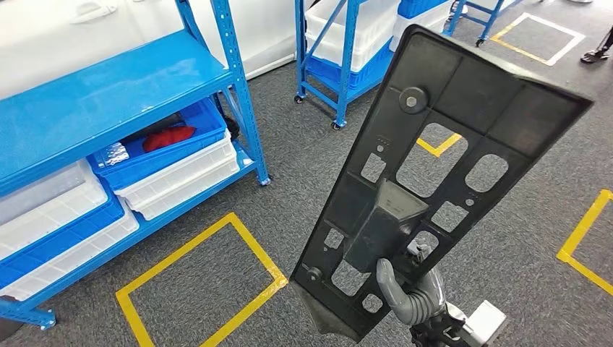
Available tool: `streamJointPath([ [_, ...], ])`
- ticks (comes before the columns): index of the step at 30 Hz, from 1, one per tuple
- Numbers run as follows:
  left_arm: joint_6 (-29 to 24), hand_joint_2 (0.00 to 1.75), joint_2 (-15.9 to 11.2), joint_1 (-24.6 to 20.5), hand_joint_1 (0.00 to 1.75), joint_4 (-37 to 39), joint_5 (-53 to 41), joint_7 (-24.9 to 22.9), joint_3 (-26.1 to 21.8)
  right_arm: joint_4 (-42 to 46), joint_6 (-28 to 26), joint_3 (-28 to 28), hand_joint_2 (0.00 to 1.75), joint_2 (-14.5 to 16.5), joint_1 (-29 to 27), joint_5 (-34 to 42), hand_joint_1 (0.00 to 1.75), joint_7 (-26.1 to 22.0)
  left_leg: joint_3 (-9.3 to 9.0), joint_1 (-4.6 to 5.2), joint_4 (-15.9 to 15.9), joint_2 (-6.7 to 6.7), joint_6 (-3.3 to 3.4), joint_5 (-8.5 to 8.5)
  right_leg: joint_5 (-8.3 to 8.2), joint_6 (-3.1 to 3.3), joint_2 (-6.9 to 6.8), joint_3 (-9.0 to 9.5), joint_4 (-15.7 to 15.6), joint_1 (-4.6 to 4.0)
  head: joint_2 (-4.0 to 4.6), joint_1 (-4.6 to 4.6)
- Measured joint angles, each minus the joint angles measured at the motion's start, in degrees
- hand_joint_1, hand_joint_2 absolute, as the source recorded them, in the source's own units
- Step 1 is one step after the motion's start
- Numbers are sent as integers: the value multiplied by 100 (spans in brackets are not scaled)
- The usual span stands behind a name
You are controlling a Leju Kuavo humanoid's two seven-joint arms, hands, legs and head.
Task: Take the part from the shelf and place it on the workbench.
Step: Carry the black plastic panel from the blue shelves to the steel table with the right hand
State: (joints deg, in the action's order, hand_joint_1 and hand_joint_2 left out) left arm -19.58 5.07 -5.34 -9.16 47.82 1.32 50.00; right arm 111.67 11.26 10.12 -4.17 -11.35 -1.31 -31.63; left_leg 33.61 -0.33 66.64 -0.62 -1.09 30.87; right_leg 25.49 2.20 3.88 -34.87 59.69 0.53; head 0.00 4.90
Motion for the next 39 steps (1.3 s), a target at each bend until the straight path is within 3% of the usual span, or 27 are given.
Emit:
streamJointPath([
  [2, 6, 175, -8, 3, 0, 6, -14, -28, 7, 106, -53, -6, 175, 2, -33, -83, 175, 47, -306, 32, -711, -216, 107, -256, -41, -57, 159, -28, -7, 17, 0, 1],
  [4, 16, 175, -13, -3, 0, 12, -29, -54, 26, 236, -100, -27, 175, 2, -94, -183, 175, 92, -412, 33, -987, -256, 154, -309, -91, -147, 253, -71, -17, 46, 0, 0],
  [6, 23, 175, -8, -2, 0, 13, -33, -74, 45, 347, -109, -61, 175, -3, -150, -246, 175, 107, -461, 13, -1102, -121, 179, -387, 44, -189, 42, -171, 166, 28, 0, -2],
  [8, 27, 175, -4, 15, 0, 13, -28, -84, 58, 419, -105, -95, 175, -14, -186, -276, 175, 107, -467, 11, -1148, 25, 201, -418, 417, -216, -238, -461, 782, 23, 0, -2],
  [10, 32, 175, -3, 31, 0, 13, -28, -86, 80, 449, -99, -124, 175, -34, -253, -285, 175, 96, -453, 17, -1141, 180, 201, -414, 673, -268, -316, -740, 1408, 56, 0, -2],
  [11, 34, 175, -2, 34, 0, 13, -26, -84, 91, 454, -95, -136, 175, -45, -294, -285, 175, 82, -449, 16, -1133, 251, 192, -407, 652, -294, -337, -752, 1472, 75, 0, -2],
  [12, 34, 175, 0, 34, 0, 13, -22, -77, 98, 460, -90, -143, 175, -56, -333, -285, 175, 64, -448, 10, -1118, 317, 174, -394, 534, -316, -368, -643, 1308, 96, 0, -2],
  [13, 34, 175, 2, 31, 0, 13, -15, -63, 101, 470, -84, -149, 175, -69, -365, -283, 175, 41, -448, 2, -1089, 378, 148, -371, 358, -335, -432, -429, 950, 114, 0, -2],
  [15, 28, 175, -1, 24, 0, 13, 5, -19, 101, 492, -60, -166, 175, -96, -400, -267, 175, -14, -426, 9, -1001, 476, 71, -297, 155, -304, -596, -40, 269, 111, 0, -2],
  [16, 18, 175, -4, 20, 0, 13, 13, 5, 101, 501, -33, -174, 175, -105, -407, -253, 175, -38, -418, 19, -961, 513, 32, -261, 132, -267, -637, 52, 91, 100, 0, -2],
  [19, -15, 175, -9, -1, 0, 13, 23, 60, 101, 505, 59, -208, 175, -112, -408, -211, 175, -93, -438, 18, -933, 585, -64, -217, 141, -143, -538, 38, 52, 73, 0, -1],
  [21, -27, 175, -19, -7, 0, 13, 34, 94, 101, 504, 116, -232, 175, -112, -390, -190, 175, -113, -388, -10, -754, 433, -120, -61, 112, -77, -452, 22, 39, 81, 0, -1],
  [24, -36, 175, -44, 1, 0, 13, 87, 175, 101, 488, 235, -255, 175, -114, -318, -138, 175, -140, 64, -24, 268, 164, -150, 501, 80, -13, -315, -16, 31, 66, 0, 0],
  [25, -33, 175, -51, 3, 0, 13, 106, 216, 101, 468, 284, -264, 175, -115, -286, -114, 175, -153, 221, -24, 599, 141, -142, 608, 73, -1, -258, -26, 31, 52, 0, 0],
  [26, -29, 175, -56, 5, 0, 13, 125, 264, 101, 439, 334, -273, 175, -116, -251, -90, 175, -166, 299, -22, 749, 127, -123, 601, 67, 7, -193, -31, 32, 37, 0, 0],
  [27, -25, 175, -61, 4, 0, 13, 139, 309, 101, 405, 376, -278, 175, -118, -212, -70, 175, -177, 269, -17, 663, 111, -91, 477, 62, 10, -125, -28, 33, 23, 0, 0],
  [28, -20, 175, -65, 1, 0, 13, 149, 350, 99, 373, 403, -279, 175, -120, -172, -56, 175, -189, 136, -4, 361, 74, -46, 266, 57, 11, -56, -19, 32, 12, 0, 0],
  [30, -16, 175, -92, -8, 0, 16, 158, 408, 97, 316, 434, -280, 175, -123, -89, -37, 175, -208, -211, 30, -448, -154, 71, -126, 40, -7, 67, -12, 29, 11, 0, -1],
  [32, -11, 175, -122, -36, 0, 20, 158, 428, 97, 267, 436, -280, 175, -125, -28, -28, 175, -215, -379, 62, -880, -330, 146, -251, 7, -63, 168, -43, 20, 41, 0, -1],
  [34, -7, 175, -127, -71, 0, 22, 158, 432, 97, 227, 437, -281, 175, -127, -10, -24, 175, -216, -406, 70, -973, -273, 167, -271, -42, -142, 261, -70, -14, 67, 0, 0],
  [36, -5, 175, -121, -88, 0, 22, 158, 433, 97, 201, 437, -286, 175, -135, -2, -20, 175, -220, -466, 46, -1110, -148, 189, -360, 19, -184, 110, -128, 74, 57, 0, -1],
  [37, -5, 175, -118, -88, 0, 22, 158, 433, 97, 190, 438, -289, 175, -140, 12, -19, 175, -221, -490, 33, -1176, -76, 200, -403, 147, -198, -35, -218, 262, 47, 0, -2],
  [39, 7, 175, -118, -77, 0, 22, 156, 438, 97, 160, 437, -291, 175, -144, 35, -12, 175, -224, -490, 36, -1209, 71, 220, -428, 530, -235, -279, -536, 935, 49, 0, -2],
])
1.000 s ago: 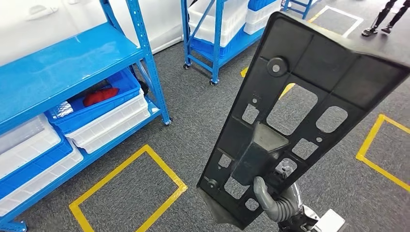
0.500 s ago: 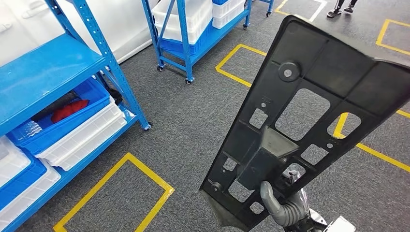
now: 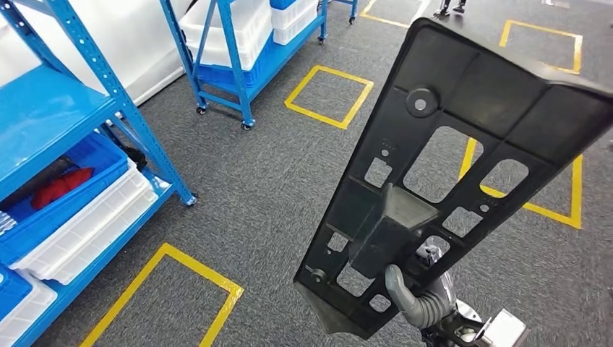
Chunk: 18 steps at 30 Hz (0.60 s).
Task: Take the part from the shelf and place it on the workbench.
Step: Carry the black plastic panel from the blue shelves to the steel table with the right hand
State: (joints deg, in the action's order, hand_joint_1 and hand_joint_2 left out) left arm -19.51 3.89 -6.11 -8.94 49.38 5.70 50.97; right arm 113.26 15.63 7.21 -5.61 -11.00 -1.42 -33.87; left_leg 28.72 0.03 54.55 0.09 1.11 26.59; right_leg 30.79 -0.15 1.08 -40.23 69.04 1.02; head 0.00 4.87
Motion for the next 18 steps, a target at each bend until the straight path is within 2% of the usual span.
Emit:
streamJointPath([
  [1, 11, 175, 0, 5, 0, 0, -3, 5, 0, -17, -1, 0, 175, 0, 3, 7, 175, -1, 11, 2, 9, 73, -3, 3, 131, -26, -32, -149, 326, 12, 0, 0],
  [2, 28, 175, 0, 6, 0, 0, -10, 11, 0, -34, -2, 0, 175, 1, 1, 15, 175, -3, 21, 0, 24, 145, -10, 12, 164, -53, -49, -225, 507, 29, 0, 0],
  [3, 39, 175, 1, 2, 0, 0, -18, 16, 0, -47, -3, 0, 175, 1, 0, 22, 175, -6, 29, -5, 44, 211, -24, 26, 93, -78, -69, -191, 477, 47, 0, 0],
  [4, 47, 175, 2, -4, 0, 0, -27, 18, 0, -57, -7, 0, 175, 1, 1, 25, 175, -10, 33, -14, 75, 274, -45, 50, -64, -100, -112, -35, 216, 65, 0, 0],
  [5, 49, 175, 2, -7, 0, 0, -34, 15, 0, -63, -12, 0, 175, 2, 2, 24, 175, -14, 36, -18, 122, 328, -77, 84, -223, -118, -213, 187, -177, 78, 0, 0],
  [7, 31, 175, -14, -2, 0, 2, -29, -3, 0, -66, -27, 1, 175, 8, 1, 4, 175, -17, 58, 2, 225, 414, -153, 171, -378, -77, -409, 515, -756, 67, 0, 0],
  [8, 18, 175, -26, 5, 0, 3, -21, -25, 0, -63, -32, 2, 175, 13, -4, -9, 175, -16, 64, 17, 263, 451, -187, 205, -370, -37, -454, 562, -852, 54, 0, 1],
  [10, 2, 175, -49, 17, 0, 5, -8, -80, 1, -55, -38, 2, 175, 20, -20, -31, 175, -16, 45, 16, 287, 534, -241, 235, -362, 55, -360, 536, -842, 35, 0, 1],
  [11, -1, 175, -59, 20, 0, 5, -5, -104, 1, -52, -40, 2, 175, 22, -27, -38, 175, -16, 38, 2, 308, 534, -272, 261, -371, 86, -311, 527, -849, 32, 0, 2],
  [13, -1, 175, -79, 32, 0, 5, -3, -127, 2, -44, -42, 3, 175, 29, -30, -47, 175, -15, 131, -29, 563, 367, -324, 470, -400, 148, -214, 511, -868, 39, 0, 2],
  [15, -8, 175, -96, 56, 0, 7, -2, -184, 2, -40, -41, 4, 175, 40, -28, -52, 175, -14, 435, -44, 1259, 138, -349, 863, -422, 190, -113, 490, -874, 30, 0, 2],
  [16, -17, 175, -101, 72, 0, 7, 6, -239, 2, -42, -40, 4, 175, 44, -27, -53, 175, -14, 613, -44, 1645, 86, -350, 1019, -430, 204, -52, 477, -873, 19, 0, 2],
  [17, -32, 175, -106, 83, 0, 7, 29, -299, 2, -43, -37, 4, 175, 46, -27, -54, 175, -14, 736, -43, 1900, 64, -342, 1079, -438, 213, 14, 469, -873, 5, 0, 2],
  [18, -52, 175, -108, 89, 0, 7, 64, -356, -1, -45, -32, 4, 175, 47, -24, -55, 175, -14, 767, -42, 1950, 52, -323, 1028, -444, 217, 80, 464, -872, -7, 0, 2],
])
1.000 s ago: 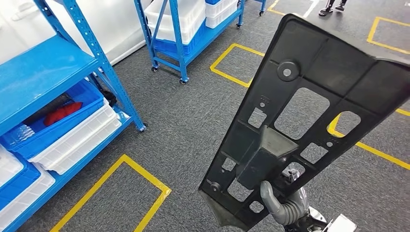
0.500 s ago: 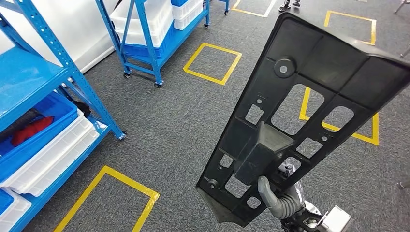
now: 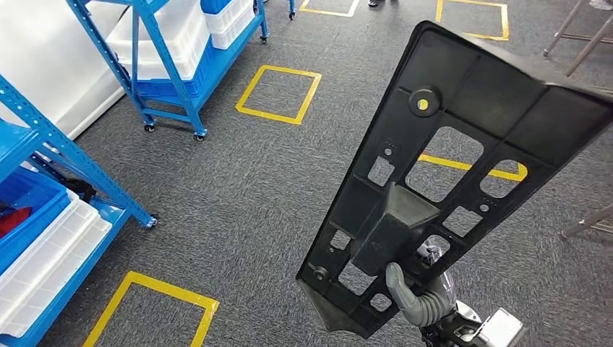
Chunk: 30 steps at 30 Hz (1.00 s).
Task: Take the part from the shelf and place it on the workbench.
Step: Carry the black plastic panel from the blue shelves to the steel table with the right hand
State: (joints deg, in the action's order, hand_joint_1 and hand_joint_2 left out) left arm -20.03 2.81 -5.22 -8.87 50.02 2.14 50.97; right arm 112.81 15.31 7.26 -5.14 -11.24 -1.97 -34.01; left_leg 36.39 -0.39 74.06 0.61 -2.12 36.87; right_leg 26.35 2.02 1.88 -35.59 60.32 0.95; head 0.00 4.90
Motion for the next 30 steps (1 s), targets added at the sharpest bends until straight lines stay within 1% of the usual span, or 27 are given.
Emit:
streamJointPath([
  [1, -25, 175, -2, 3, 0, 0, 46, -40, -4, -2, 6, 0, 175, 0, 8, 3, 175, 3, -78, 3, -184, -18, 29, -160, -7, -1, 68, 2, 0, -9, 0, 0],
  [2, -52, 175, -4, 2, 0, 0, 103, -63, -15, -5, 11, 0, 175, 0, 22, 13, 175, 9, -244, 7, -548, -69, 67, -383, -15, -6, 134, 7, -1, -14, 0, 0],
  [3, -79, 175, -11, 3, 0, 1, 161, -74, -34, -13, 16, 0, 175, 0, 41, 34, 175, 16, -427, 12, -954, -178, 107, -571, -26, -19, 196, 8, -1, -16, 0, 0],
  [4, -103, 175, -17, 7, 0, 1, 221, -71, -62, -24, 19, 0, 175, 0, 65, 62, 175, 24, -580, 20, -1307, -280, 138, -705, -42, -42, 256, 2, -1, -14, 0, -1],
  [5, -128, 175, -24, 10, 0, 2, 278, -68, -97, -39, 20, -1, 175, 1, 82, 95, 175, 28, -669, 32, -1529, -360, 158, -765, -62, -72, 306, -13, -6, -6, 0, -1],
  [6, -151, 175, -29, 10, 0, 2, 320, -68, -130, -57, 19, -4, 175, 1, 89, 124, 175, 28, -699, 46, -1620, -398, 171, -764, -87, -110, 354, -30, -18, 7, 0, -1],
  [8, -187, 175, -30, 2, 0, 2, 329, -91, -169, -84, 6, -21, 175, 2, 60, 157, 175, -4, -717, 50, -1699, -323, 212, -814, -128, -187, 411, -52, -43, 26, 0, -1],
  [9, -194, 175, -34, 0, 0, 2, 295, -106, -175, -92, -5, -38, 175, 2, 32, 165, 175, -49, -735, 43, -1756, -273, 246, -858, -99, -211, 352, -73, -8, 17, 0, -2],
  [10, -196, 175, -43, 1, 0, 2, 243, -121, -173, -97, -19, -55, 175, 4, 12, 173, 175, -104, -748, 35, -1811, -214, 284, -903, -3, -226, 249, -133, 118, 3, 0, -2],
  [12, -175, 175, -83, 16, 0, 3, 132, -105, -148, -108, -50, -84, 175, 13, -13, 195, 175, -207, -742, 48, -1864, -79, 331, -949, 368, -236, -2, -392, 702, -18, 0, -2],
  [13, -162, 175, -114, 25, 0, 4, 98, -45, -132, -115, -62, -90, 175, 20, -22, 204, 175, -237, -726, 58, -1861, -7, 340, -952, 555, -244, -67, -553, 1074, -15, 0, -2],
  [14, -149, 175, -149, 31, 0, 4, 86, 56, -119, -124, -69, -95, 175, 28, -36, 209, 175, -257, -713, 67, -1856, 67, 340, -952, 665, -254, -106, -661, 1355, -8, 0, -2],
  [15, -139, 175, -183, 31, 0, 4, 89, 188, -113, -134, -67, -96, 175, 36, -48, 210, 175, -269, -704, 70, -1850, 139, 336, -949, 668, -266, -136, -673, 1445, 1, 0, -2],
  [16, -126, 175, -217, 24, 0, 4, 97, 326, -111, -145, -56, -97, 175, 43, -54, 211, 175, -278, -699, 70, -1839, 206, 327, -943, 571, -277, -169, -572, 1314, 13, 0, -2],
  [17, -106, 175, -243, 13, 0, 4, 103, 443, -112, -157, -36, -98, 175, 48, -52, 216, 175, -282, -699, 68, -1821, 265, 310, -931, 405, -285, -224, -365, 980, 25, 0, -2],
  [18, -80, 175, -264, 0, 0, 4, 101, 532, -112, -172, -11, -99, 175, 50, -36, 225, 175, -284, -696, 70, -1793, 317, 284, -911, 278, -284, -333, -132, 575, 28, 0, -2],
  [19, -56, 175, -282, -16, 0, 4, 90, 590, -109, -190, 12, -99, 175, 57, -15, 233, 175, -287, -688, 82, -1751, 363, 250, -882, 184, -259, -415, 51, 239, 22, 0, -2],
  [20, -37, 175, -295, -31, 0, 4, 75, 620, -104, -210, 29, -99, 175, 68, 7, 241, 175, -291, -681, 92, -1717, 402, 216, -858, 146, -227, -469, 160, 26, 8, 0, -1],
  [21, -22, 175, -304, -44, 0, 4, 60, 627, -98, -230, 36, -100, 175, 81, 24, 244, 175, -295, -677, 103, -1696, 443, 183, -842, 157, -186, -485, 188, -52, -13, 0, -1],
  [23, -5, 175, -310, -65, 0, 4, 43, 605, -83, -256, 35, -102, 175, 103, 34, 244, 175, -301, -681, 104, -1685, 518, 126, -824, 136, -113, -377, 165, -58, -29, 0, -1],
  [24, -2, 175, -308, -69, 0, 4, 38, 578, -73, -261, 34, -103, 175, 108, 32, 243, 175, -303, -676, 91, -1655, 491, 95, -785, 123, -83, -331, 160, -66, -26, 0, -1],
  [25, -1, 175, -305, -68, 0, 4, 28, 541, -61, -263, 34, -103, 175, 111, 32, 241, 175, -303, -629, 74, -1525, 400, 65, -680, 109, -55, -283, 155, -77, -18, 0, -1],
  [26, 0, 175, -302, -61, 0, 4, 14, 489, -45, -263, 31, -103, 175, 116, 32, 240, 175, -302, -528, 56, -1282, 278, 38, -517, 96, -31, -237, 152, -85, -11, 0, -1],
  [27, 0, 175, -299, -50, 0, 4, -1, 413, -24, -263, 26, -103, 175, 124, 30, 240, 175, -301, -375, 39, -924, 145, 16, -318, 89, -16, -188, 144, -85, -15, 0, -1],
  [28, -2, 175, -297, -35, 0, 4, -15, 330, -1, -263, 20, -103, 175, 132, 26, 243, 175, -298, -191, 31, -514, 60, 5, -126, 83, -3, -133, 137, -84, -22, 0, 0],
  [29, -7, 175, -295, -18, 0, 4, -28, 240, 21, -263, 15, -103, 175, 141, 12, 249, 175, -293, -35, 28, -181, 24, 4, -12, 78, 4, -72, 132, -83, -32, 0, 0],
  [30, -14, 175, -291, -3, 0, 4, -40, 149, 42, -263, 11, -104, 175, 146, -10, 257, 175, -287, 48, 27, -14, 6, 13, -4, 76, 7, -7, 131, -82, -42, 0, 0],
])
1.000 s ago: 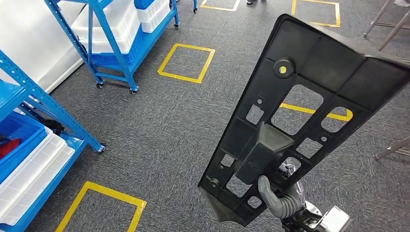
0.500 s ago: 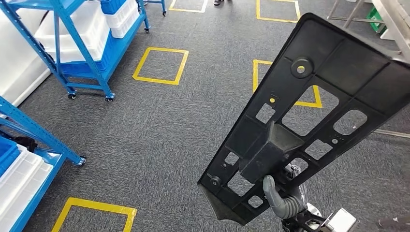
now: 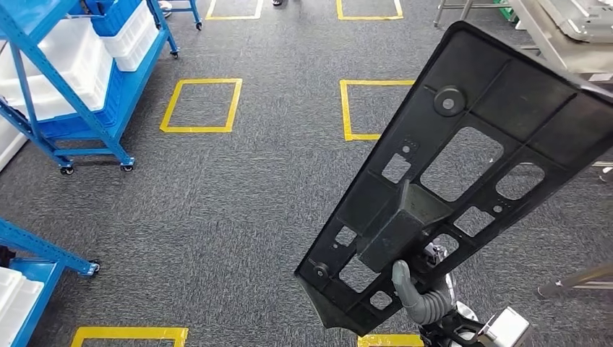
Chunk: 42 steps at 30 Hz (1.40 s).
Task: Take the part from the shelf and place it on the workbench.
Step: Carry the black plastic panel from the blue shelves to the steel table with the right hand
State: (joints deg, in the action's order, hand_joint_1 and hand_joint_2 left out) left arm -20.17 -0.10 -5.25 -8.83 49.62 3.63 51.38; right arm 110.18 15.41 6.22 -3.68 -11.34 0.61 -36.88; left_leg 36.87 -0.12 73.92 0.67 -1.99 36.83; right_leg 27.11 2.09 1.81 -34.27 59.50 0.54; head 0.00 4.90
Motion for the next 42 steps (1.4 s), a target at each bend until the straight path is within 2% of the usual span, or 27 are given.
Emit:
streamJointPath([
  [1, -11, 175, 3, 13, 0, 0, -10, -83, 18, 0, -5, -2, 175, 4, -30, 11, 175, 7, -24, 0, -70, -17, 19, -113, -2, 1, 68, 6, 1, -8, 0, 0],
  [2, -24, 175, 5, 22, 0, 1, -20, -158, 33, 1, -9, -3, 175, 8, -62, 25, 175, 12, -152, 1, -363, -55, 47, -321, -3, 0, 136, 16, 1, -13, 0, 0],
  [4, -52, 175, 3, 32, 0, 5, -27, -283, 62, 1, -14, -5, 175, 13, -109, 45, 175, 16, -505, 3, -1172, -277, 110, -717, -12, -16, 259, 24, 3, -16, 0, -1],
  [6, -73, 175, -3, 33, 0, 13, -26, -388, 91, 0, -13, -5, 175, 21, -144, 60, 175, 20, -678, 17, -1601, -465, 149, -828, -42, -68, 362, -15, 3, 5, 0, -1],
  [8, -82, 175, -5, 29, 0, 15, -25, -481, 121, -3, -11, -9, 175, 33, -195, 81, 175, 23, -700, 32, -1677, -422, 187, -836, -91, -151, 470, -58, -25, 27, 0, -1],
  [9, -86, 175, -5, 27, 0, 15, -27, -510, 133, -8, -12, -14, 175, 37, -220, 96, 175, 22, -714, 26, -1723, -358, 219, -872, -87, -181, 451, -74, -20, 28, 0, -1],
  [11, -95, 175, -6, 36, 0, 15, -40, -521, 148, -24, -16, -27, 175, 38, -237, 125, 175, 18, -737, 9, -1832, -216, 293, -948, 102, -220, 226, -196, 228, 3, 0, -2],
  [12, -99, 175, -9, 45, 0, 15, -53, -509, 154, -39, -24, -33, 175, 38, -240, 138, 175, 15, -738, 10, -1859, -140, 316, -968, 293, -228, 61, -326, 528, -1, 0, -2],
  [14, -99, 175, -16, 68, 0, 15, -87, -449, 176, -77, -51, -42, 175, 40, -261, 163, 175, 11, -721, 29, -1861, 4, 335, -971, 642, -260, -96, -634, 1239, 13, 0, -2],
  [15, -94, 175, -19, 76, 0, 15, -108, -403, 192, -98, -68, -48, 175, 42, -281, 172, 175, 9, -715, 34, -1855, 75, 335, -967, 698, -277, -122, -708, 1441, 27, 0, -2],
  [16, -85, 175, -20, 78, 0, 15, -127, -352, 213, -117, -80, -54, 175, 44, -300, 180, 175, 8, -710, 36, -1847, 139, 331, -961, 651, -292, -142, -681, 1439, 39, 0, -2],
  [17, -75, 175, -20, 74, 0, 15, -144, -301, 234, -132, -87, -59, 175, 47, -313, 184, 175, 6, -708, 34, -1832, 199, 321, -951, 514, -304, -175, -538, 1213, 49, 0, -2],
  [19, -57, 175, -19, 61, 0, 15, -163, -191, 268, -150, -86, -64, 175, 54, -321, 186, 175, 6, -701, 42, -1768, 298, 271, -905, 223, -303, -353, -95, 455, 44, 0, -2],
  [21, -41, 175, -19, 49, 0, 15, -178, -39, 287, -163, -86, -66, 175, 75, -326, 184, 175, 8, -691, 62, -1692, 376, 206, -850, 126, -239, -471, 140, 13, 20, 0, -1],
  [23, -21, 175, -20, 32, 0, 15, -195, 117, 296, -180, -86, -69, 175, 104, -335, 181, 175, 14, -694, 67, -1667, 459, 149, -830, 127, -154, -401, 125, -22, -2, 0, -1],
  [25, -14, 175, -20, 12, 0, 15, -221, 185, 314, -201, -84, -72, 175, 125, -337, 178, 175, 20, -671, 42, -1588, 402, 84, -746, 99, -87, -309, 113, -43, 2, 0, -1],
  [27, -45, 175, -19, 10, 0, 15, -254, 98, 354, -236, -81, -72, 175, 157, -323, 163, 175, 23, -484, 9, -1134, 174, 32, -441, 70, -33, -222, 107, -60, 18, 0, 0],
  [29, -74, 175, -15, 9, 0, 15, -277, -145, 401, -281, -89, -73, 175, 196, -308, 133, 175, 50, -154, -4, -376, 28, 10, -88, 58, -8, -119, 96, -59, 7, 0, -1],
  [30, -74, 175, -14, -7, 0, 15, -291, -288, 424, -304, -94, -75, 175, 213, -304, 117, 175, 74, -39, -5, -114, 8, 10, -23, 55, -4, -63, 96, -57, -3, 0, -1],
  [31, -72, 175, -14, -20, 0, 15, -303, -429, 449, -328, -103, -78, 175, 225, -298, 99, 175, 103, -14, -4, -50, -4, 19, -73, 53, -1, -2, 101, -56, -12, 0, -1],
  [32, -68, 175, -14, -29, 0, 15, -308, -547, 474, -348, -115, -83, 175, 236, -291, 83, 175, 131, -94, -2, -214, -22, 40, -228, 51, -1, 63, 112, -56, -18, 0, -1],
  [33, -66, 175, -15, -22, 0, 15, -304, -648, 497, -360, -130, -91, 175, 244, -284, 67, 175, 159, -253, -2, -559, -72, 71, -448, 50, -3, 133, 124, -56, -20, 0, 0],
  [35, -66, 175, -20, 22, 0, 20, -278, -772, 531, -367, -169, -119, 175, 256, -269, 44, 175, 201, -583, 2, -1292, -292, 131, -767, 37, -27, 267, 123, -54, -18, 0, -1],
  [37, -63, 175, -24, 41, 0, 27, -263, -818, 551, -357, -189, -155, 175, 261, -259, 22, 175, 220, -706, 15, -1614, -418, 166, -818, -1, -90, 368, 68, -54, -2, 0, -1],
  [39, -65, 175, -16, 26, 0, 31, -226, -811, 560, -317, -181, -183, 175, 260, -258, -8, 175, 229, -711, 12, -1696, -340, 215, -841, -38, -166, 431, 20, -70, 12, 0, -1],
  [40, -69, 175, -7, 20, 0, 31, -196, -777, 560, -284, -169, -197, 175, 256, -254, -18, 175, 232, -719, 4, -1745, -288, 250, -874, -12, -195, 376, -1, -42, 9, 0, -1],
  [42, -81, 175, 15, 24, 0, 31, -142, -648, 556, -216, -128, -219, 175, 248, -201, -26, 175, 247, -735, -12, -1835, -151, 321, -937, 243, -231, 126, -164, 319, -6, 0, -2],
])
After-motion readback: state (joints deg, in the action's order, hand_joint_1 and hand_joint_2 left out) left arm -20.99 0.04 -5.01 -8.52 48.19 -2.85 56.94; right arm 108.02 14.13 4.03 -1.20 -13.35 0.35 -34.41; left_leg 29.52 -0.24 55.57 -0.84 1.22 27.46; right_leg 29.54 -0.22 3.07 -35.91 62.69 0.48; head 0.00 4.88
